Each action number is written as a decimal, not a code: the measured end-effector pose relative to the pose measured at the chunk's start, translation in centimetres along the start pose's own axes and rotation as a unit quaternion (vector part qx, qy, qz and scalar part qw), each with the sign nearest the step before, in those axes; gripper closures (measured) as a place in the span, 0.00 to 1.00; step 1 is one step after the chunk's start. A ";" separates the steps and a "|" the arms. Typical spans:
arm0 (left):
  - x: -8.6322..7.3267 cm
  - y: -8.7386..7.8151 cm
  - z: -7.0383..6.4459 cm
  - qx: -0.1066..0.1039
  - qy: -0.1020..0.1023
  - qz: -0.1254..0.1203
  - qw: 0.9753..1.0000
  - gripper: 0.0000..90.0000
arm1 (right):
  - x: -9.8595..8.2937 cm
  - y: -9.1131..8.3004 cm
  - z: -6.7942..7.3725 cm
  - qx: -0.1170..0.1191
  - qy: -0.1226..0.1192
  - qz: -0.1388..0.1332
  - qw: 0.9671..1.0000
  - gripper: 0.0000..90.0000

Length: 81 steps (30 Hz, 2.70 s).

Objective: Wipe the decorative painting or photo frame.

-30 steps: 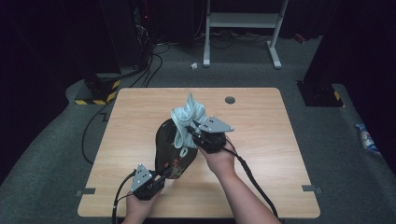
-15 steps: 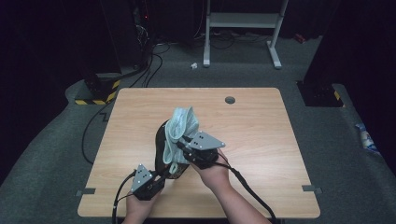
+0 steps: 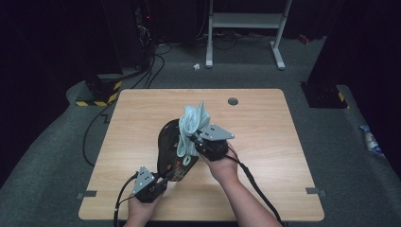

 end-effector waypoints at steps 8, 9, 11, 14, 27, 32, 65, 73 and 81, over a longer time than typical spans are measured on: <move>-0.1 0.0 0.0 0.001 0.000 0.001 1.000 0.86 | -0.4 0.0 -0.2 0.000 0.001 0.007 1.000 0.83; -0.1 0.0 0.0 0.001 0.000 0.001 1.000 0.86 | -0.5 0.0 0.1 0.002 -0.003 0.009 1.000 0.83; -0.1 0.0 0.0 0.001 -0.001 0.001 1.000 0.86 | -0.7 0.0 0.6 0.005 -0.009 0.012 1.000 0.83; -0.1 0.0 0.0 0.000 -0.003 0.001 1.000 0.87 | -1.4 0.0 1.6 0.016 -0.012 0.017 1.000 0.83; -0.1 0.1 0.0 0.001 -0.003 0.000 1.000 0.86 | -2.8 0.3 2.3 0.025 -0.020 0.029 0.999 0.83; -0.1 0.1 0.0 0.002 -0.004 0.000 1.000 0.86 | -2.8 1.0 -0.2 0.006 0.006 0.032 0.999 0.83; -0.3 0.3 0.0 0.002 -0.008 0.010 1.000 0.86 | -5.4 1.6 -1.5 -0.016 0.018 0.061 0.998 0.83; -0.3 0.4 0.0 0.003 -0.007 0.011 1.000 0.87 | -2.9 -0.2 3.8 0.032 -0.026 0.013 0.999 0.83; -0.3 0.5 0.1 0.000 -0.009 0.012 1.000 0.87 | -2.3 0.2 3.7 0.036 -0.037 0.012 0.999 0.83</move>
Point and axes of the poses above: each handheld gripper's, and its own axes: y roughly forward along the jaws, x roughly out of its top, z roughly to its left, the point moved 8 cm from there along y, roughly forward along the jaws
